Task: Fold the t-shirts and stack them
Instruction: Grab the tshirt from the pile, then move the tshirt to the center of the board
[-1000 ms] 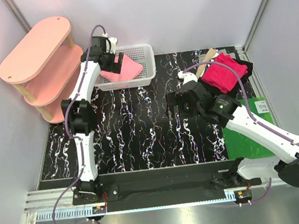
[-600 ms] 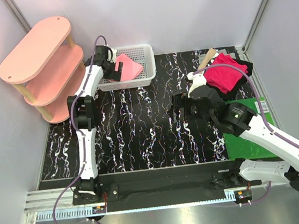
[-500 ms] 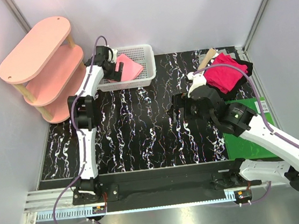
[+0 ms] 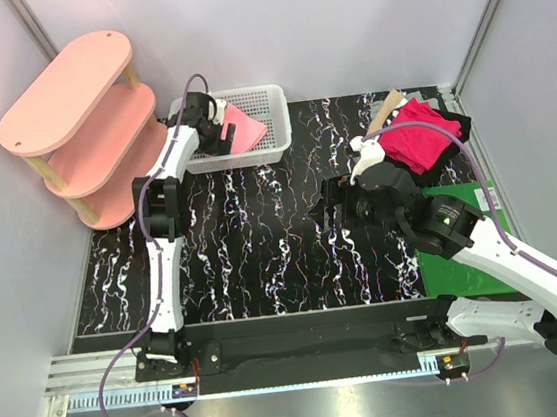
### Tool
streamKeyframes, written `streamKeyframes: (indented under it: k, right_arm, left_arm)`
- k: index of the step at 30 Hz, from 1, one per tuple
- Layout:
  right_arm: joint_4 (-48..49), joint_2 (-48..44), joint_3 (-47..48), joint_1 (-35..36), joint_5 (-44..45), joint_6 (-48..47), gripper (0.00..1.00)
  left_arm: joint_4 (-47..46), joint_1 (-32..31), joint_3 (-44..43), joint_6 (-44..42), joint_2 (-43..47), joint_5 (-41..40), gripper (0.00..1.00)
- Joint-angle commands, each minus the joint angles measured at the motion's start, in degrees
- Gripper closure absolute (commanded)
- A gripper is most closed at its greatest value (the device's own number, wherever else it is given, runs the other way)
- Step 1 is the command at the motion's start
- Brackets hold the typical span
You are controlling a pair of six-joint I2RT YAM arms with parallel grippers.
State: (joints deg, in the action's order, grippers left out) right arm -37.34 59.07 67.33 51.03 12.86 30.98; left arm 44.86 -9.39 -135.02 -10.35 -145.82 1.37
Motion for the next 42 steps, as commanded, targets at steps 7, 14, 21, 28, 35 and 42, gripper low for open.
streamKeyframes:
  k: [7, 14, 21, 28, 35, 42]
  right_arm:
    - [1.4, -2.6, -0.4, 0.9, -1.0, 1.2, 0.18]
    - [2.4, -2.2, -1.8, 0.9, -1.9, 0.7, 0.2]
    - [3.9, -2.1, -4.9, 1.1, -2.7, 0.3, 0.23]
    - [5.3, -2.5, -7.7, 1.2, -1.5, 0.0, 0.27]
    - [5.7, -3.1, -8.4, 1.1, 0.8, -0.3, 0.28]
    - [5.4, -6.3, -8.5, 1.1, 3.3, 0.3, 0.3]
  left_arm:
    - [0.4, -1.1, -3.8, -3.0, -0.7, -0.7, 1.0]
    - [0.3, -1.1, -9.4, -2.7, 9.7, 0.7, 1.0]
    - [0.4, -1.4, -8.0, -2.0, 30.7, 7.8, 1.0]
    - [6.5, -1.9, -2.3, 1.6, 49.3, 20.2, 1.0]
    - [13.5, -5.1, 22.4, 0.8, 62.1, 30.3, 1.0]
    - [13.5, -9.9, 33.4, -0.4, 59.0, 28.3, 1.0]
